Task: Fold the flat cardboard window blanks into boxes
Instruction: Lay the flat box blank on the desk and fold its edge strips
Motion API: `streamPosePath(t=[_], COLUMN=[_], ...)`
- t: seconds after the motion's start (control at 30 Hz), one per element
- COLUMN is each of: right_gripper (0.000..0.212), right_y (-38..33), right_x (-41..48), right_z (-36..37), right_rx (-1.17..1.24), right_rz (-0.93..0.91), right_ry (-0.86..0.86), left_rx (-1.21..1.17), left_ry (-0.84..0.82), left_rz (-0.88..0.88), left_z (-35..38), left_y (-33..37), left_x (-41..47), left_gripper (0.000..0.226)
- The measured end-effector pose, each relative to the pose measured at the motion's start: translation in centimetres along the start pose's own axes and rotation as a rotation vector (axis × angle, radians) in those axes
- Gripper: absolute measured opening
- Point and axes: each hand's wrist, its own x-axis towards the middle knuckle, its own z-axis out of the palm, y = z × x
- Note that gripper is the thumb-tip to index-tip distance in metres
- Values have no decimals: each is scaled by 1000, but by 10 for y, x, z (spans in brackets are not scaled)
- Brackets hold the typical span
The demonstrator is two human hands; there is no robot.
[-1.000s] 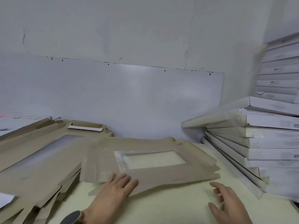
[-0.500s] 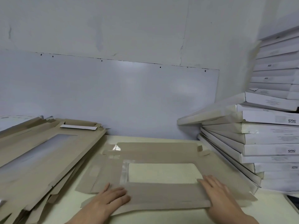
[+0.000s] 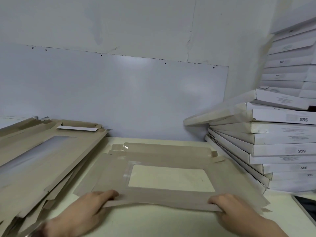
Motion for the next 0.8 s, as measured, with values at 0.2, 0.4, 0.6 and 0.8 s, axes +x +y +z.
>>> streamPosePath(t=[0.2, 0.4, 0.6, 0.8], right_gripper=[11, 26, 38, 47], right_y=[7, 9, 11, 14], right_x=[7, 16, 22, 27], right_z=[-21, -27, -24, -14], right_rx=[107, 189, 189, 120], right_rz=[-19, 56, 135, 171], right_ry=[-119, -68, -28, 90], left_rx=[-87, -46, 5, 42], left_ry=[-11, -64, -116, -89], left_rz=[-117, -234, -317, -412], left_z=[-23, -32, -31, -27], left_y=[-6, -6, -9, -8], left_x=[8, 25, 42, 49], left_gripper=[19, 19, 20, 28])
